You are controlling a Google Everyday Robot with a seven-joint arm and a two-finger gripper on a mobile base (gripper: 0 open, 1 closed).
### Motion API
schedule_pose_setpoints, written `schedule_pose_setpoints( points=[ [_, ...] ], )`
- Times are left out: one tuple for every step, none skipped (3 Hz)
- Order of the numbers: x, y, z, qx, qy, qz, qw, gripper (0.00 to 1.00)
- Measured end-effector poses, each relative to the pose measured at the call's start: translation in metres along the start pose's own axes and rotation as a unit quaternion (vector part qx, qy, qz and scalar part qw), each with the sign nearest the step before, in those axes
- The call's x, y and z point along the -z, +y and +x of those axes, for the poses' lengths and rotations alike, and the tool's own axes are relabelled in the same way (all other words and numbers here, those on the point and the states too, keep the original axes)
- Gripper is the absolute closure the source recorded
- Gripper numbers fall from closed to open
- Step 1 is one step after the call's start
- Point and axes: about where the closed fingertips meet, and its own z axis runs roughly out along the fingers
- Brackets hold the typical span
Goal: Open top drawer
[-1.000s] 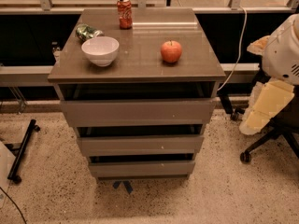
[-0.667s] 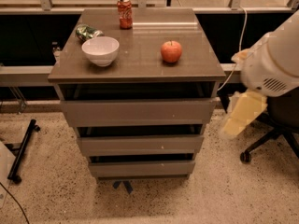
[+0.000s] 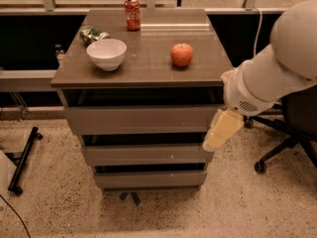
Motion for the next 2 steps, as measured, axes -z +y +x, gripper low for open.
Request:
schedule_pose_setpoints(
  points=[
    [-0.043, -0.009, 0.000, -0.015, -0.008, -0.008, 0.9998, 0.00],
    [-0.090, -0.019, 0.011, -0.038, -0.010, -0.021, 0.9990, 0.00]
  ],
)
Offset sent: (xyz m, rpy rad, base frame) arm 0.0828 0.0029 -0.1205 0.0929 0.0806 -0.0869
